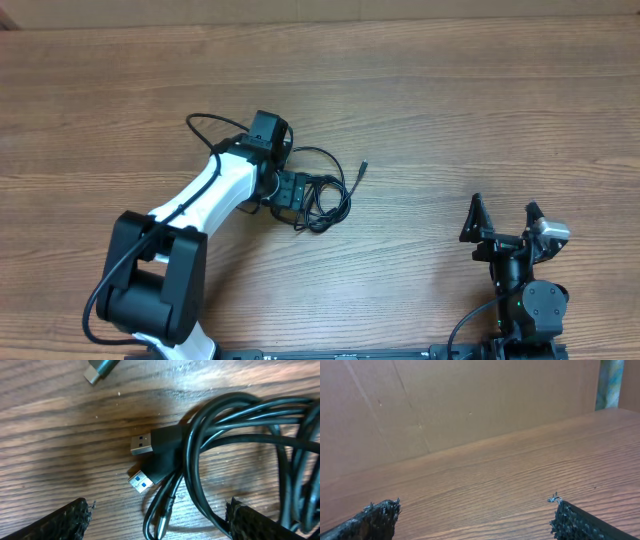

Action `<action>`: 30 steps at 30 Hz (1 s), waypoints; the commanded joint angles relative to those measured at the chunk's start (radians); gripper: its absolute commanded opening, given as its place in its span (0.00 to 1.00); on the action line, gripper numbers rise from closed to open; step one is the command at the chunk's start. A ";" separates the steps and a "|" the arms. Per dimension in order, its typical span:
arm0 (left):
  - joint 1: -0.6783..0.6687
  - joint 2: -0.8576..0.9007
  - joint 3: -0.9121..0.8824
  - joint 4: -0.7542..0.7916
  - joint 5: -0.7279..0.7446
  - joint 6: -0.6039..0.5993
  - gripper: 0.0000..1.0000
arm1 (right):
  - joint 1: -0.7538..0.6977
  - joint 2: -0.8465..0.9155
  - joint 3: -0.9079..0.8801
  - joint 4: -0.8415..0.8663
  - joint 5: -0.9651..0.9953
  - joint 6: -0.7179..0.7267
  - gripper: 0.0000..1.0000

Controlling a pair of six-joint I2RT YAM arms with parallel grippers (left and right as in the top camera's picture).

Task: Untangle cables
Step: 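Lower the left gripper and close it on the cable bundle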

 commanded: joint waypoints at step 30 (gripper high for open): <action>-0.005 0.039 0.021 0.026 0.018 -0.017 0.04 | -0.003 -0.011 0.000 0.005 0.006 -0.005 1.00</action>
